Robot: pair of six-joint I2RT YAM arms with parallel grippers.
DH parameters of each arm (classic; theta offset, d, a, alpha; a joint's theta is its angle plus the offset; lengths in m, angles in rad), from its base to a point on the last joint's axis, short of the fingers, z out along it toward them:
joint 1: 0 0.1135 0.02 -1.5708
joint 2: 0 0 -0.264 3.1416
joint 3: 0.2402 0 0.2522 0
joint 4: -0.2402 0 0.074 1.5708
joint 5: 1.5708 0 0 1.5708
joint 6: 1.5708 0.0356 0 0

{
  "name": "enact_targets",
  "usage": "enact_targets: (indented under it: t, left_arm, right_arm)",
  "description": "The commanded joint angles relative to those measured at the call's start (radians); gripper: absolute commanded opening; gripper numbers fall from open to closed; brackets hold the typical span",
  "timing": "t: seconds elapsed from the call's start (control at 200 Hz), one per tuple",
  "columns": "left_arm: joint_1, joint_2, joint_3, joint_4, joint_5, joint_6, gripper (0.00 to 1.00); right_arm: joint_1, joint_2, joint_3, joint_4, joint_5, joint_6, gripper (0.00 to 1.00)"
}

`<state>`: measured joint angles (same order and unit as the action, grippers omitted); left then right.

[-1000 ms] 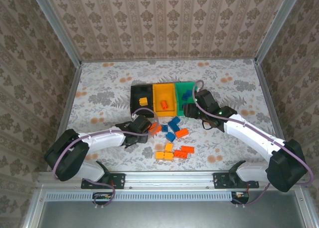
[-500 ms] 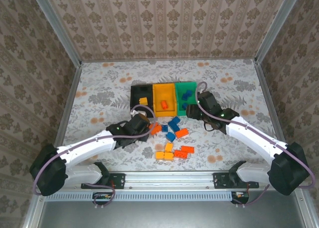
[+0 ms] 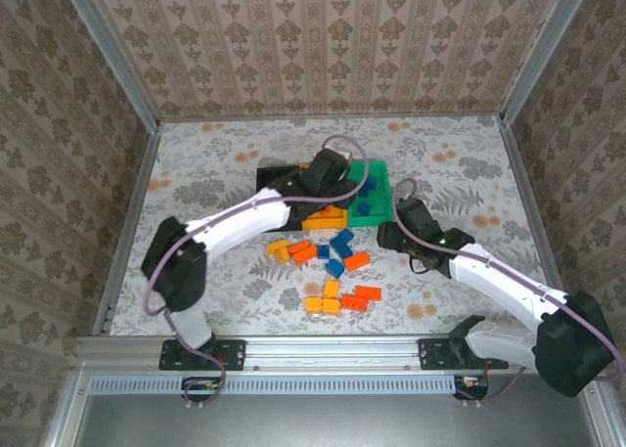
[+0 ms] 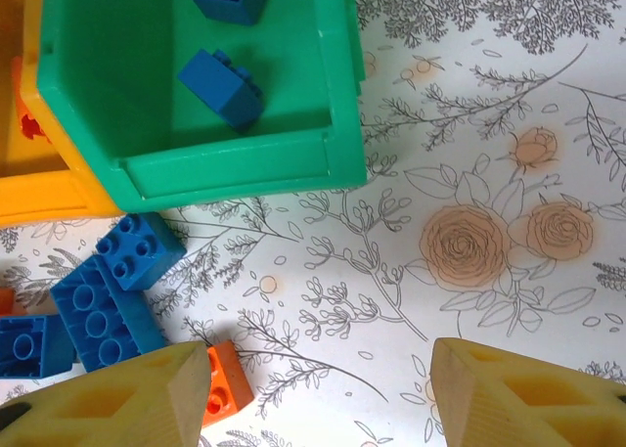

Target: Sort the legos into containers by color

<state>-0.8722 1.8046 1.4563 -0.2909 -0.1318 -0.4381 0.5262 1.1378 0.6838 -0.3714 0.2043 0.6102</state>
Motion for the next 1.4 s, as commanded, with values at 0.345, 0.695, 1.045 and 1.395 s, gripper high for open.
enact_targets:
  t: [0.345,0.695,1.045,1.395]
  left_arm:
    - [0.027,0.377,0.482,-0.142,0.112,0.064,0.63]
    - [0.024,0.116,0.213,0.001,0.133,0.004,0.92]
    - [-0.050,-0.354,-0.359,0.100,0.022,-0.071,1.00]
    - [-0.077,-0.699,-0.728,0.039,-0.119,-0.208,1.00]
  right_arm:
    - [-0.009,-0.052,-0.024,-0.028,0.020,0.009,0.65]
    - [-0.005,-0.033,-0.031,-0.013,-0.070,-0.040,0.66]
    - [0.127,0.069,-0.049,0.004,-0.166,-0.086,0.68]
    - [0.257,0.316,0.052,0.053,-0.076,-0.107,0.78]
